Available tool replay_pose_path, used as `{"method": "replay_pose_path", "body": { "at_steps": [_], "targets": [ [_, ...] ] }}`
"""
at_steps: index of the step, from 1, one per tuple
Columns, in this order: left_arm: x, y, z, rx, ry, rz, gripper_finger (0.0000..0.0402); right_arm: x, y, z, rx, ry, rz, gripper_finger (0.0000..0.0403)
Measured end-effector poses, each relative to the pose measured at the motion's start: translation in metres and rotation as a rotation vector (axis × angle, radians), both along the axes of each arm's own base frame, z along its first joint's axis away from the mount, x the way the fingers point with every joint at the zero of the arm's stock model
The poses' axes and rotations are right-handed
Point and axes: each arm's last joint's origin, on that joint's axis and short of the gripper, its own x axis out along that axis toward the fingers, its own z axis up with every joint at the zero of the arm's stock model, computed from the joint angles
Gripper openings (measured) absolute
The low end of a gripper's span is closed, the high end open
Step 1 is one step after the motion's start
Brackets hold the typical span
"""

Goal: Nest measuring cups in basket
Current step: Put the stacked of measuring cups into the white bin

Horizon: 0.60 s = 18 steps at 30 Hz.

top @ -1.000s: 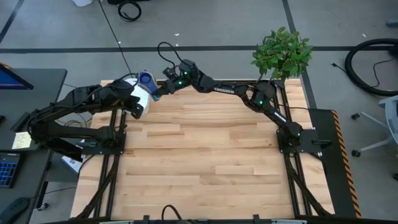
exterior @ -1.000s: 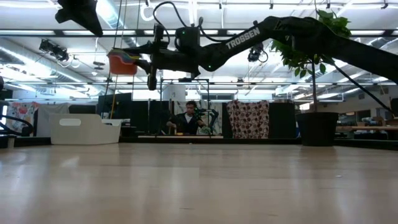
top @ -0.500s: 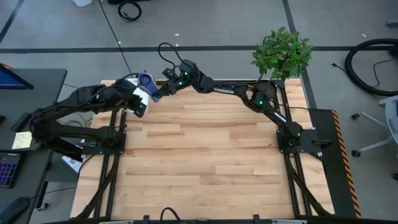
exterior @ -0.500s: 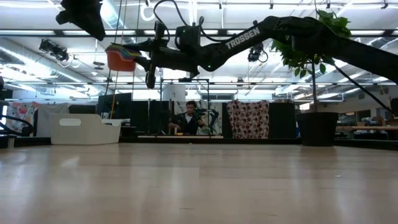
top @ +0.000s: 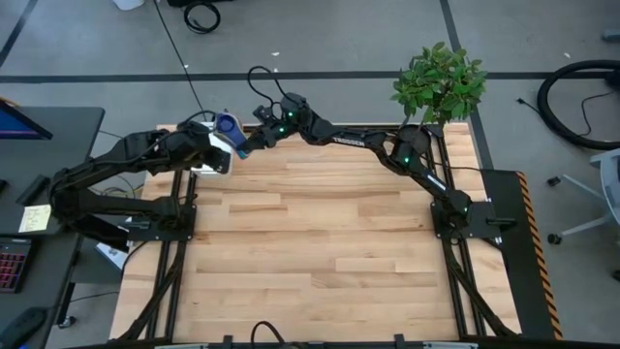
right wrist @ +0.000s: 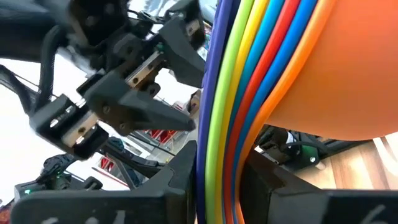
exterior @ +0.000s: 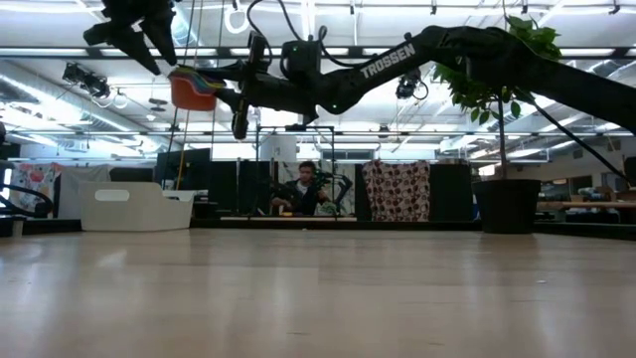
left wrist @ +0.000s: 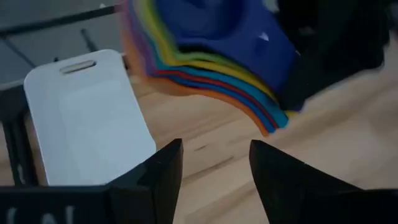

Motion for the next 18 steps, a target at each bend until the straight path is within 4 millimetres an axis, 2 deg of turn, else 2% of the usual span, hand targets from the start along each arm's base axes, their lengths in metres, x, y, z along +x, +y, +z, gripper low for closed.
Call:
{"method": "replay_pose_path", "body": {
  "at_steps": [10,18],
  "targets": [
    [-0.005,-0.001,0.004,-0.157,-0.269,0.296,0.0174,-0.004,-0.002,0.006,-0.046,-0.069,0.068,0.0087],
    [0.007,-0.002,0.014,-0.266,-0.464,0.233,0.0173,-0.004,-0.002,0.007,-0.060,-0.080,0.069,0.0087]
  ]
}}
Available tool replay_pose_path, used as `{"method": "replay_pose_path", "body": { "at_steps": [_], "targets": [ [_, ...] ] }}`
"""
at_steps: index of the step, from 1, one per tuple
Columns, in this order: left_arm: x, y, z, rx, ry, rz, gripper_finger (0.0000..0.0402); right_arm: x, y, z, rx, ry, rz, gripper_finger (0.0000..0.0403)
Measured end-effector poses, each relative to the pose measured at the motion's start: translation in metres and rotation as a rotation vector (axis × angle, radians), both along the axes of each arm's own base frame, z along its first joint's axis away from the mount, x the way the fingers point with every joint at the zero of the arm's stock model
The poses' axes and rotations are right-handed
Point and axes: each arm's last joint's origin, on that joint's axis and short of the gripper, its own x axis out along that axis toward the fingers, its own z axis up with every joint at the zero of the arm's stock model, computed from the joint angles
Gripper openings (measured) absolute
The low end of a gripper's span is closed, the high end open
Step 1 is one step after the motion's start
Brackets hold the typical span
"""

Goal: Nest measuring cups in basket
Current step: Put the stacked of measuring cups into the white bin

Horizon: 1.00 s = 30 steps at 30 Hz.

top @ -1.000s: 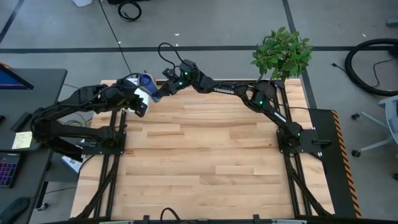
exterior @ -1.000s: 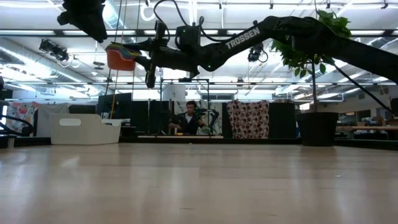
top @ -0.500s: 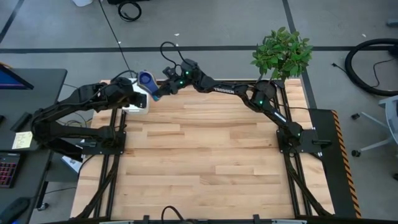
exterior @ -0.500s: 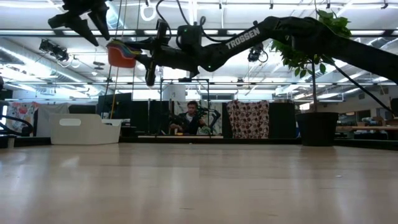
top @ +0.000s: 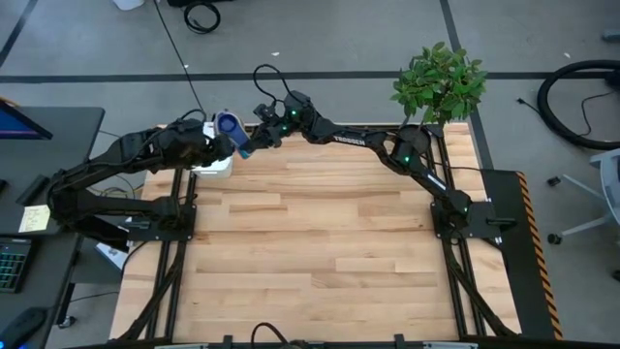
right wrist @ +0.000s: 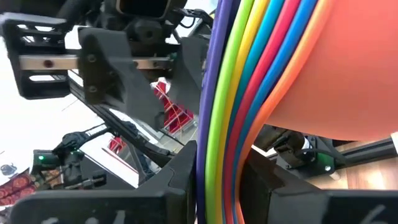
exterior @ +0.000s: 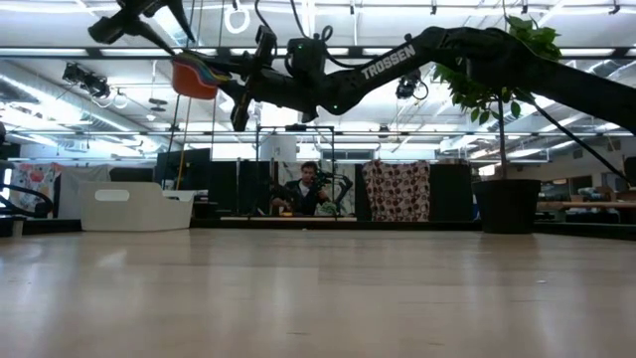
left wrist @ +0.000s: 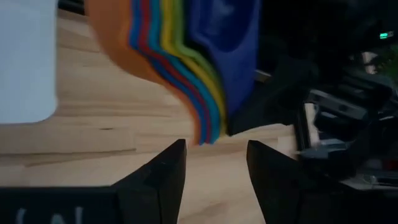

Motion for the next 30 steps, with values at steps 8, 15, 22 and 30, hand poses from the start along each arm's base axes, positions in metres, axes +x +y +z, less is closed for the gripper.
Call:
{"method": "replay_pose_path", "body": {
  "at_steps": [8,15,22,30],
  "targets": [
    [0.005,-0.003,-0.015,0.014,0.051,-0.014,0.0173,-0.002,-0.003,0.000,0.034,0.019,0.000,0.0087],
    [0.026,-0.003,-0.044,0.064,-0.016,-0.060,0.0173,-0.003,-0.004,0.000,0.031,0.027,0.038,0.0087],
    [0.024,-0.006,-0.046,0.046,-0.005,-0.155,0.0173,-0.004,-0.007,0.000,0.029,0.029,0.043,0.0087],
    [0.025,-0.008,-0.041,0.094,-0.027,-0.271,0.0173,-0.007,-0.012,0.000,0.046,0.044,0.052,0.0087]
  ]
}}
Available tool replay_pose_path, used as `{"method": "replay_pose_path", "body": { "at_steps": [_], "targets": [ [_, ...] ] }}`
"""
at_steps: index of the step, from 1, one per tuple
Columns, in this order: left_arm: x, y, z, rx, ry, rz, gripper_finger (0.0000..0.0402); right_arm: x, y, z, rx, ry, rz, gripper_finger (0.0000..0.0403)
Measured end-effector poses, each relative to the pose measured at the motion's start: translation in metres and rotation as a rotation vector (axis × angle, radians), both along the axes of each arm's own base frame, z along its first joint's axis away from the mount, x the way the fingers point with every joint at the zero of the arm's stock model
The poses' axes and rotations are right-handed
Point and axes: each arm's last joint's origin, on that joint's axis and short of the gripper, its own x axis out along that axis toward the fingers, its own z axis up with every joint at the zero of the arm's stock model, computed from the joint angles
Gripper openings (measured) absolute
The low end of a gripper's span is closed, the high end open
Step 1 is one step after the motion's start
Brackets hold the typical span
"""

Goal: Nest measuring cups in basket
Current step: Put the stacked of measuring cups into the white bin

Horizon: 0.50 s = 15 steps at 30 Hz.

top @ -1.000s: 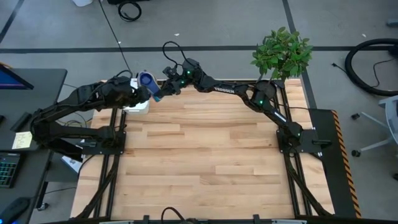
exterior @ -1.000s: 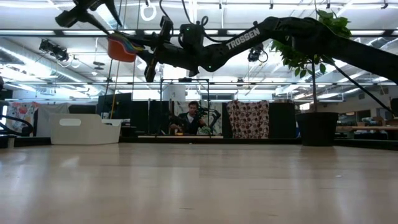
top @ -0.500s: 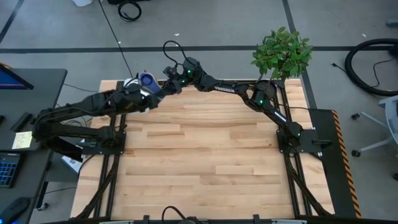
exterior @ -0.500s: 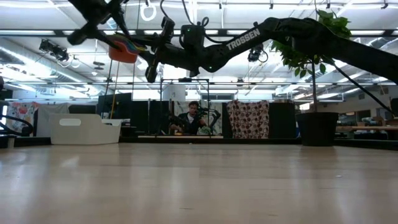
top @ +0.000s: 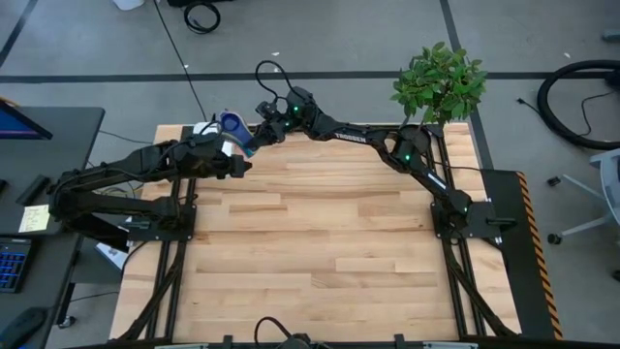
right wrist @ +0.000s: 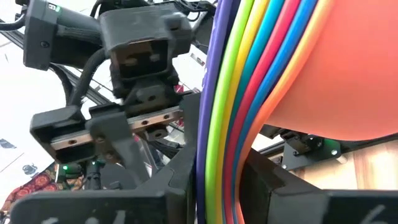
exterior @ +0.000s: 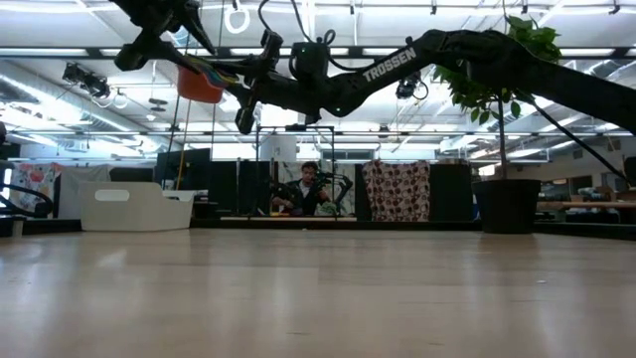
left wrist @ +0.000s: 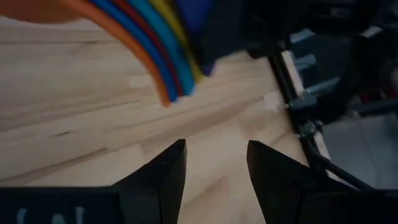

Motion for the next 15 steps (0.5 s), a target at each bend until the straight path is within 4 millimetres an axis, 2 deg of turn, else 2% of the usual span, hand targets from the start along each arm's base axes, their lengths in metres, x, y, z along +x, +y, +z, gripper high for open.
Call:
{"method": "replay_pose_path", "body": {
  "at_steps": [8,15],
  "targets": [
    [0.0013,-0.0019,0.0005,-0.060,-0.026,-0.070,0.0173,-0.0002,0.0003,-0.0001,-0.008,-0.002,0.014,0.0087],
    [0.0020,-0.0038,0.0005,-0.033,-0.010,-0.175,0.0173,-0.0003,0.0008,-0.0001,-0.025,-0.012,0.023,0.0087]
  ]
}}
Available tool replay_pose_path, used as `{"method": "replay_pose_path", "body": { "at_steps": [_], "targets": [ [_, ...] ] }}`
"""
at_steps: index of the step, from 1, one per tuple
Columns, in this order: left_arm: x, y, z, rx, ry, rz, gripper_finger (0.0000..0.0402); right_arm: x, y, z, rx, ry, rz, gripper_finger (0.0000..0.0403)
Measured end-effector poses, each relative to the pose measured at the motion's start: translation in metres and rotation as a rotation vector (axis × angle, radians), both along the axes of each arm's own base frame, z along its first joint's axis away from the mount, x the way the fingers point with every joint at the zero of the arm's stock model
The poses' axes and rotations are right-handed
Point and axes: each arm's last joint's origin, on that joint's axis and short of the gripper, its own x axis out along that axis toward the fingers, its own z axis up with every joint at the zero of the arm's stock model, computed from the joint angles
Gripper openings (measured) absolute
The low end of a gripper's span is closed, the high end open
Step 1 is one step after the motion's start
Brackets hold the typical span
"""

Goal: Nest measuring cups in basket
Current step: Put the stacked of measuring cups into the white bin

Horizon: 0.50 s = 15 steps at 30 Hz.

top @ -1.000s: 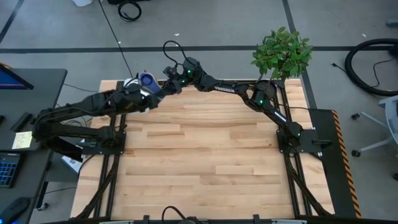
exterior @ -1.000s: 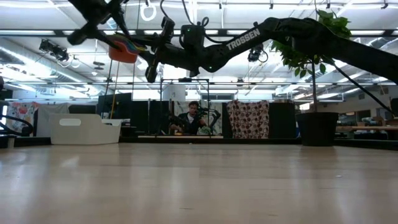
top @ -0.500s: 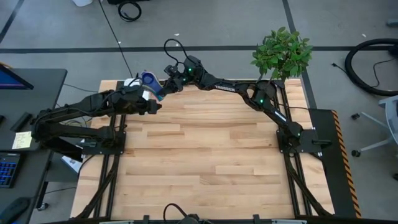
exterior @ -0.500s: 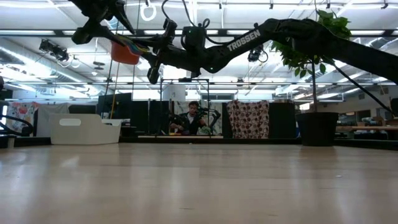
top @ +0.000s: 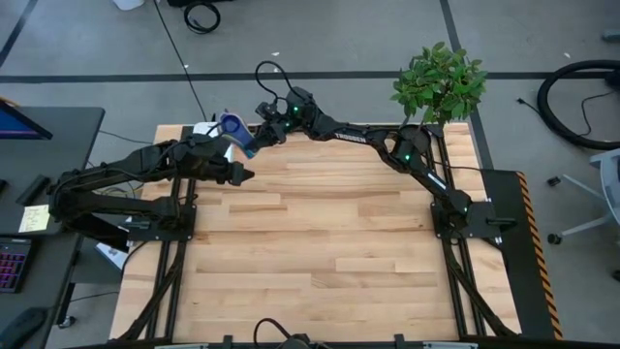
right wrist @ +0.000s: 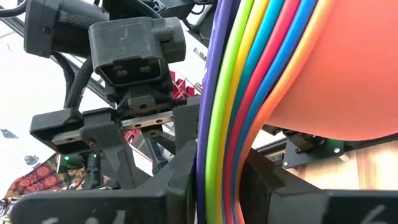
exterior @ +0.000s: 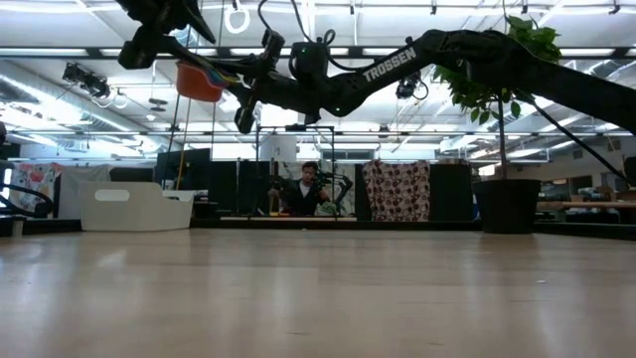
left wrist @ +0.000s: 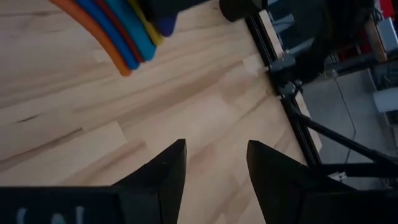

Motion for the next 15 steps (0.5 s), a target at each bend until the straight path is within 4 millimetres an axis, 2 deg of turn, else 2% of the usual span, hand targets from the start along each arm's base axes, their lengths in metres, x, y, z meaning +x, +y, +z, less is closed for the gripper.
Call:
{"method": "replay_pose_path", "body": {
  "at_steps": [15],
  "targets": [
    [0.0001,-0.0008,-0.0001,0.007,0.003,-0.035,0.0166,0.0000,0.0000,0.0000,-0.002,-0.001,-0.001,0.0087]
  ]
}}
